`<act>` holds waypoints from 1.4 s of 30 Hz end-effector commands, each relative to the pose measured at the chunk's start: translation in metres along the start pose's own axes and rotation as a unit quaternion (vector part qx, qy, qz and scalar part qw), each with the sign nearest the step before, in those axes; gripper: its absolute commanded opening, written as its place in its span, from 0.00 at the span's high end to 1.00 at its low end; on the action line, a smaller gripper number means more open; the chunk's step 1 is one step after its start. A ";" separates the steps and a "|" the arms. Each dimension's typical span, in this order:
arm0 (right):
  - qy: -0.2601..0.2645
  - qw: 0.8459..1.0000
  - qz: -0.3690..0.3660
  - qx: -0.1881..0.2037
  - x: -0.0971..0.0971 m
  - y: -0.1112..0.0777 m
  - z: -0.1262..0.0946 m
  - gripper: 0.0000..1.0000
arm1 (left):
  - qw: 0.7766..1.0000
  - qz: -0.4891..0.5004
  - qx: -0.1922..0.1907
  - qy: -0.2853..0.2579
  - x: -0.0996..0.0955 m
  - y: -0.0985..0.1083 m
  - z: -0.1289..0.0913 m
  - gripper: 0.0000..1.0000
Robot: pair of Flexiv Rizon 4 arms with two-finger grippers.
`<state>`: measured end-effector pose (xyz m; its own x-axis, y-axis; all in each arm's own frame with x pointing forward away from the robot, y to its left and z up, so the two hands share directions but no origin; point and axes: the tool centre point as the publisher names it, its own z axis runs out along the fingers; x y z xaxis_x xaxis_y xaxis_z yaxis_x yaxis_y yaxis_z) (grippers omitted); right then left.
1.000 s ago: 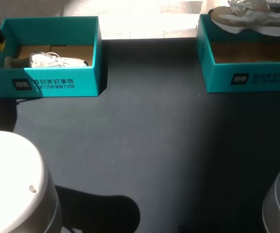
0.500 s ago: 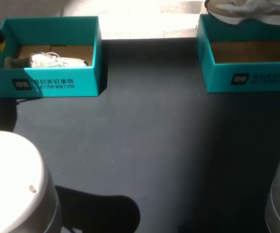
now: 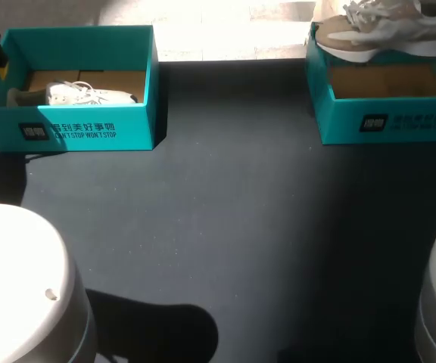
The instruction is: Take the shoe out of the shoebox, open the shoe tongue, remove and reinsert the insole, then place the shoe into the shoebox
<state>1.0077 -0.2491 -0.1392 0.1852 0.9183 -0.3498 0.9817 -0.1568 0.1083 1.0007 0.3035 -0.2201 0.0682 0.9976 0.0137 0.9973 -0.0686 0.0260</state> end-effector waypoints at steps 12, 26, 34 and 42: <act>0.001 0.998 0.034 -0.046 0.065 -0.174 -0.077 1.00 | 1.000 0.000 -0.001 0.001 0.000 -0.001 0.000 0.00; 0.001 0.998 0.034 -0.046 0.065 -0.174 -0.077 1.00 | 1.000 0.000 -0.001 0.001 0.000 -0.001 0.000 0.00; -0.030 0.996 0.035 -0.074 0.104 -0.232 -0.109 1.00 | 1.000 0.000 -0.001 0.001 0.000 -0.001 0.000 0.00; -0.027 0.998 0.046 -0.036 0.176 -0.330 -0.132 1.00 | 1.000 0.000 -0.001 0.001 0.000 -0.001 0.000 0.00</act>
<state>0.7317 -0.0199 -0.1144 0.2639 0.9054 -0.3326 0.9601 -0.2135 0.1806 1.0006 0.3035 -0.2201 0.0684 0.9976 0.0135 0.9973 -0.0687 0.0259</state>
